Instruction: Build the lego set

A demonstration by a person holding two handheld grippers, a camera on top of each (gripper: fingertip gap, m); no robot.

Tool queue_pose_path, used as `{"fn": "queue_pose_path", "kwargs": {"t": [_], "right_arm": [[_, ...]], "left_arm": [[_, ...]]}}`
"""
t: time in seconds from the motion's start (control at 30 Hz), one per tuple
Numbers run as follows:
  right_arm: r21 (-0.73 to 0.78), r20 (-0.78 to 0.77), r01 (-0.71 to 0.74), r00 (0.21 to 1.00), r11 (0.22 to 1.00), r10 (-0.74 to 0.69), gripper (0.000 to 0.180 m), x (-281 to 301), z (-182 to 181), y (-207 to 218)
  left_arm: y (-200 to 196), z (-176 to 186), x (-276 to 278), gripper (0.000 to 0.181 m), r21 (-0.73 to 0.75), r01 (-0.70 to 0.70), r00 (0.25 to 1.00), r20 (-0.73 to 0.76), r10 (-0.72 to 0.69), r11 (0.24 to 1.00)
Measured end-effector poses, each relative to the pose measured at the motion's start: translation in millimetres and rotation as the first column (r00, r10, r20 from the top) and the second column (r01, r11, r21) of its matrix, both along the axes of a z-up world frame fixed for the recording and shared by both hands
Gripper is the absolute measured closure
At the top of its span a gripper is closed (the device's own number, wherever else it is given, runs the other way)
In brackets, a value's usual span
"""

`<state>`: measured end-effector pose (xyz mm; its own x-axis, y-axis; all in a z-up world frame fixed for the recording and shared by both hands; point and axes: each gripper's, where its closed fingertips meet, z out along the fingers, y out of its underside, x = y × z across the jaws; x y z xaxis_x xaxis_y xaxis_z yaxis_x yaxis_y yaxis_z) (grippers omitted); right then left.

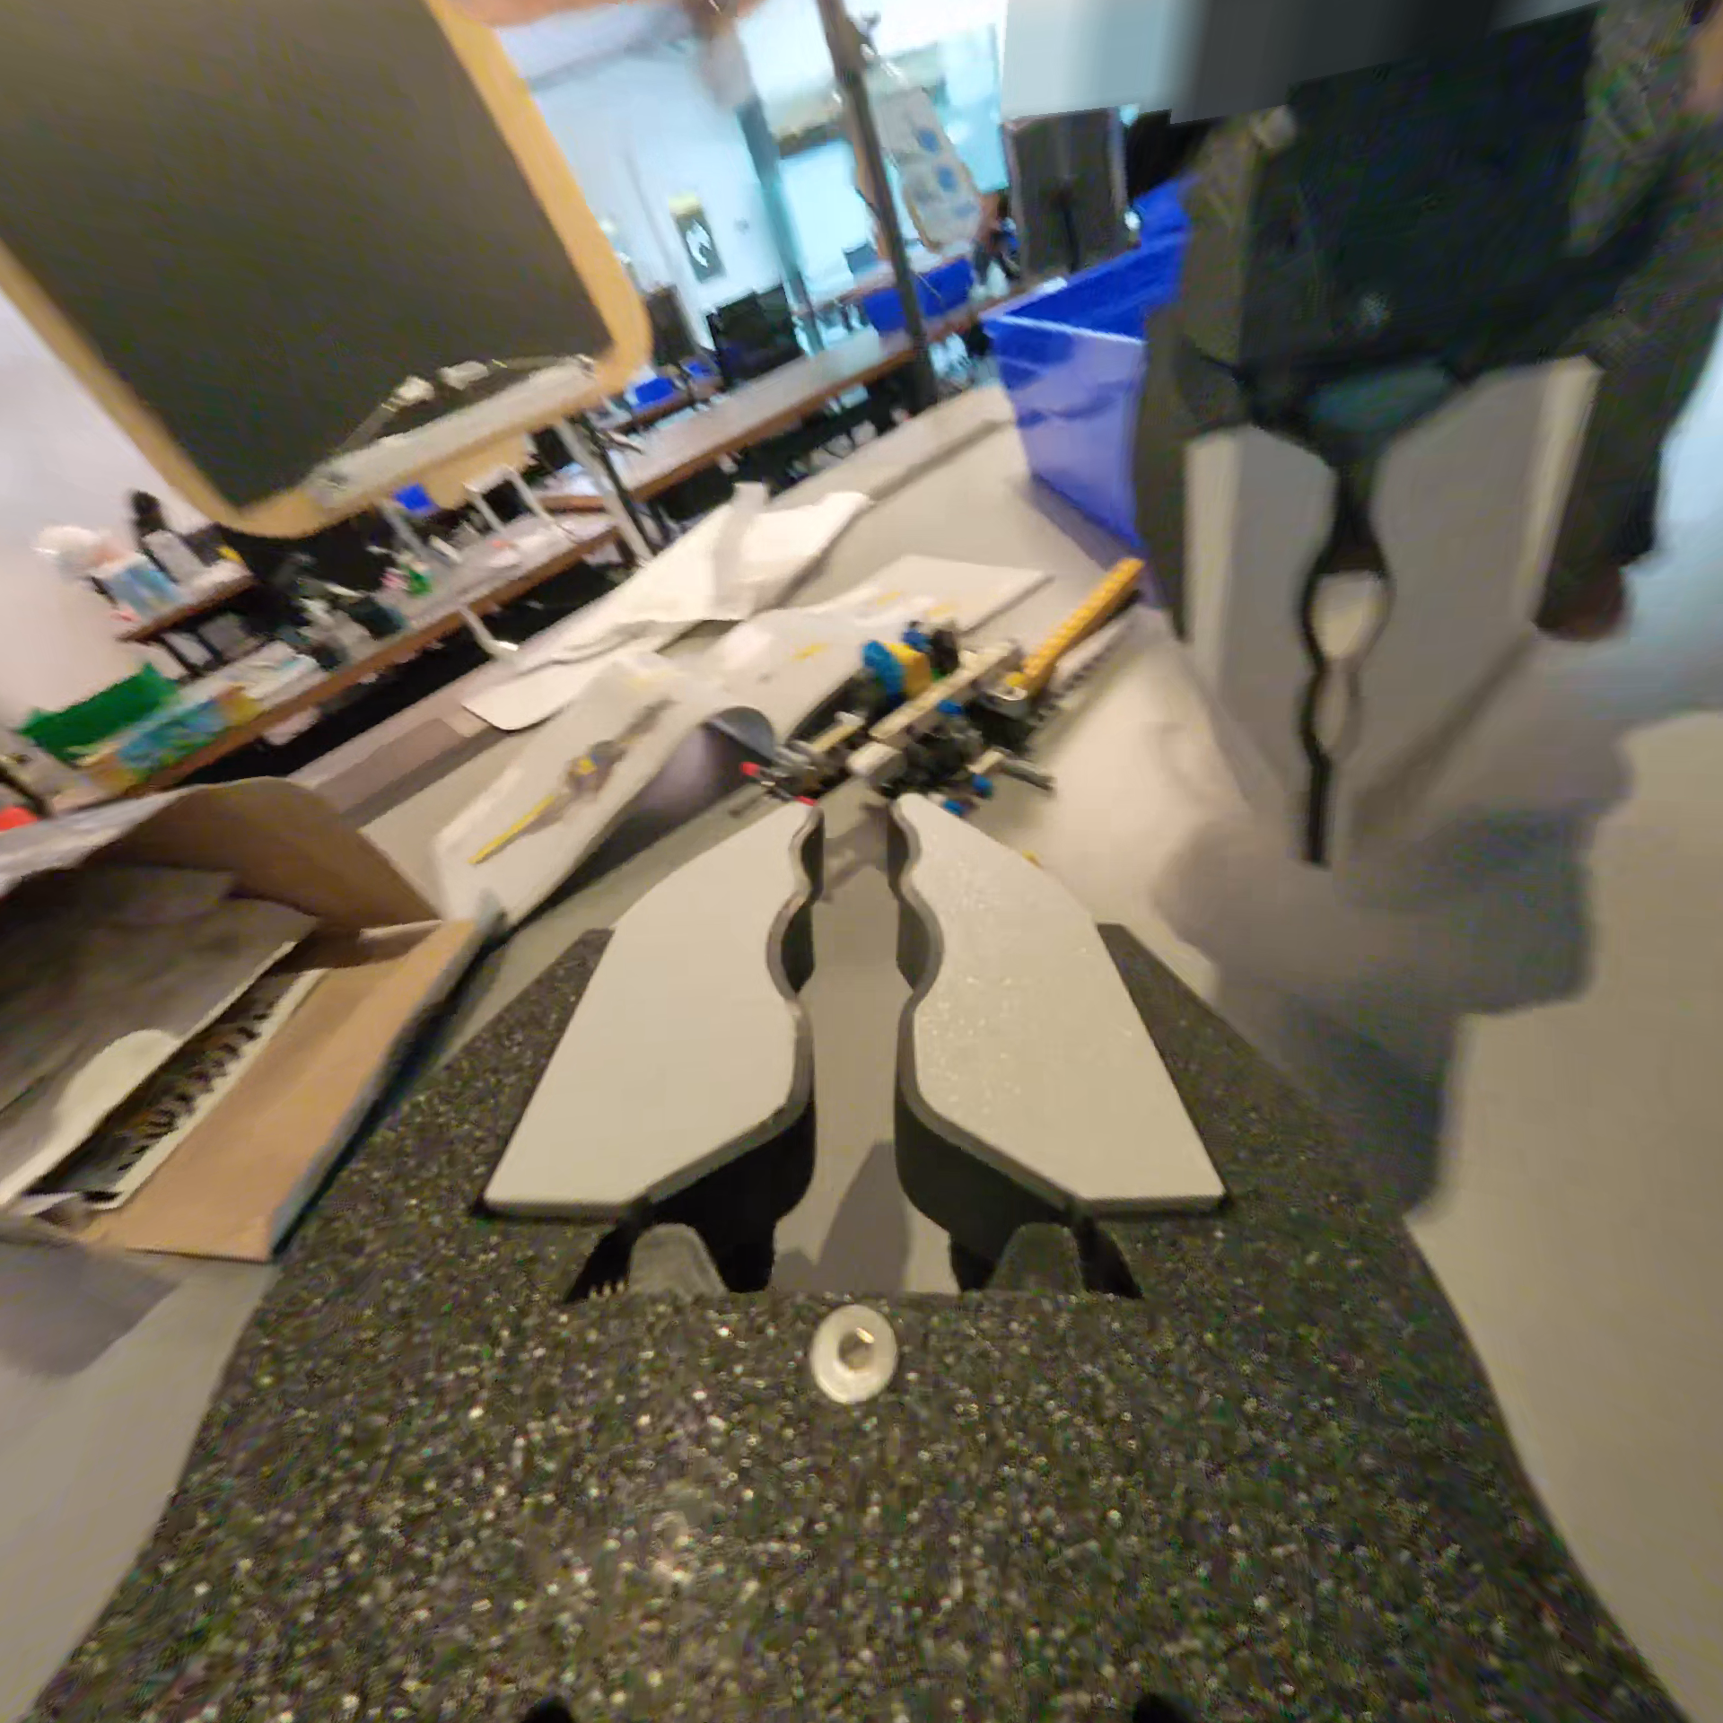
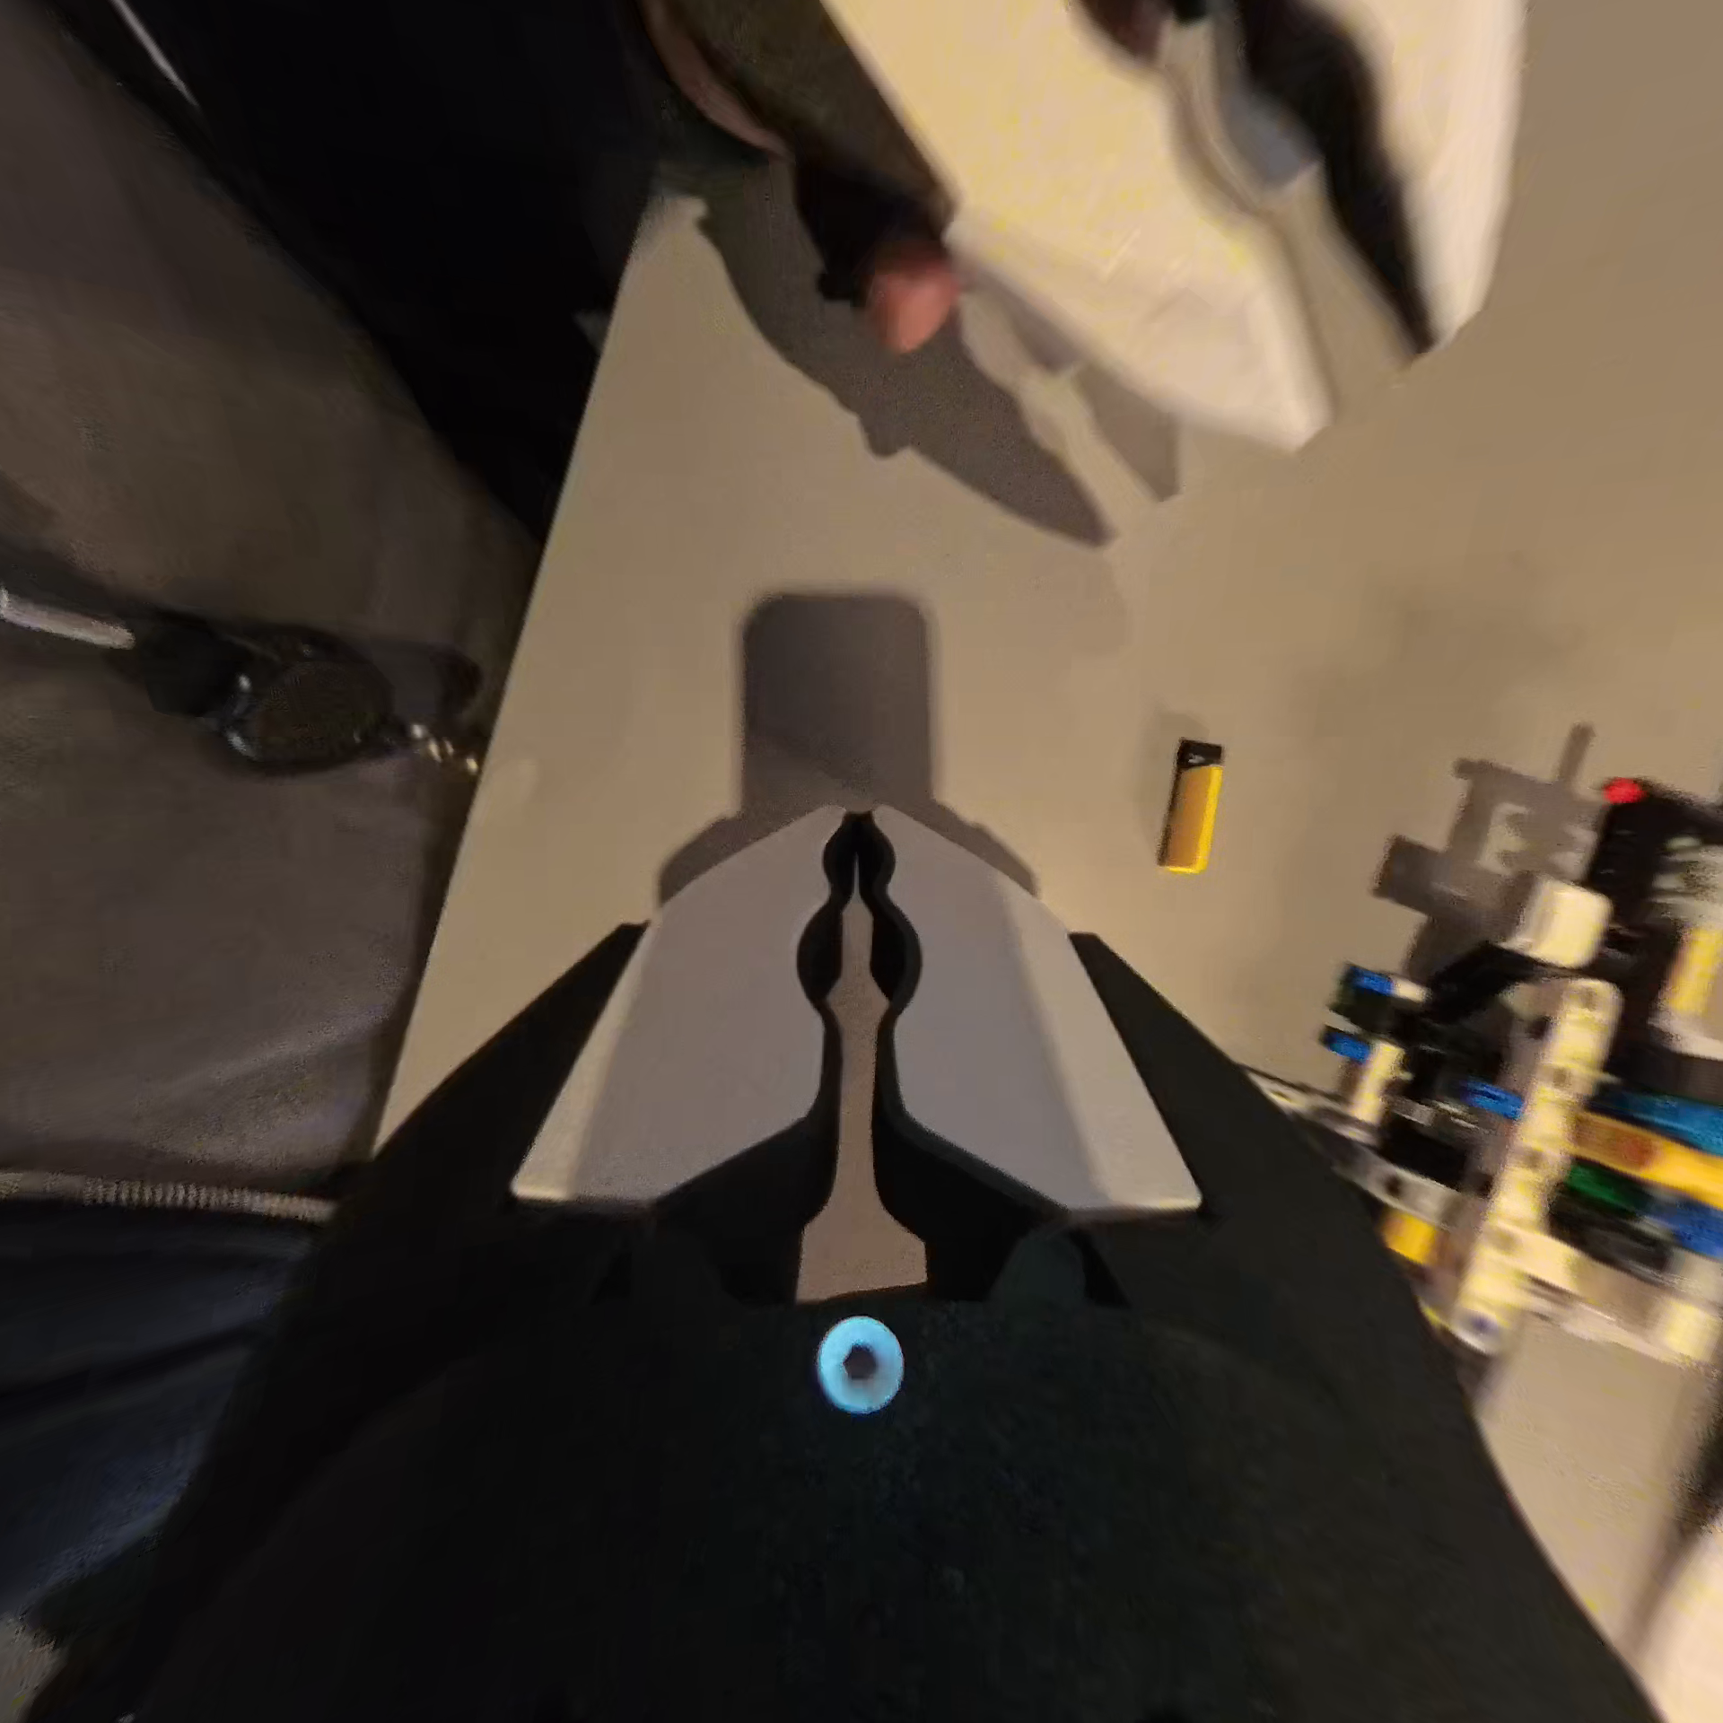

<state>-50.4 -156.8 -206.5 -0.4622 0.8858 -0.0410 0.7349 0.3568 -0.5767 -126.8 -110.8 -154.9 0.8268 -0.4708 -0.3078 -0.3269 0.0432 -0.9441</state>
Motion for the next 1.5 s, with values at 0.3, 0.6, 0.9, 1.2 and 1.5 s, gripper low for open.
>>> {"fn": "queue_pose_path", "kwargs": {"t": [0.3, 0.6, 0.9, 1.2, 1.5], "right_arm": [[-0.224, -0.077, 0.034, 0.996, 0.974, -0.052, 0.18, -8, -28, -15], [-0.198, -0.111, 0.061, 0.99, 0.978, -0.084, 0.18, -9, -28, -10], [-0.013, -0.219, 0.212, 0.953, 0.977, -0.21, 0.18, -16, -29, 8], [0.027, -0.265, 0.309, 0.919, 0.951, -0.291, 0.18, -19, -27, 22], [0.075, -0.302, 0.354, 0.899, 0.932, -0.317, 0.18, -21, -25, 28]], "left_arm": [[-1, 7, -43, 0.172, 0.014, -0.06, 0.996, 0.064, 0.059, 0.998], [-25, 10, -73, 0.173, 0.038, -0.092, 0.994, 0.07, 0.089, 0.995], [-24, 8, -80, 0.173, 0.072, -0.133, 0.991, 0.013, 0.133, 0.988], [-39, 33, -101, 0.173, 0.13, -0.103, 0.96, 0.272, 0.064, 0.986], [-74, 43, -114, 0.174, 0.183, -0.092, 0.931, 0.365, 0.02, 0.979]]}}
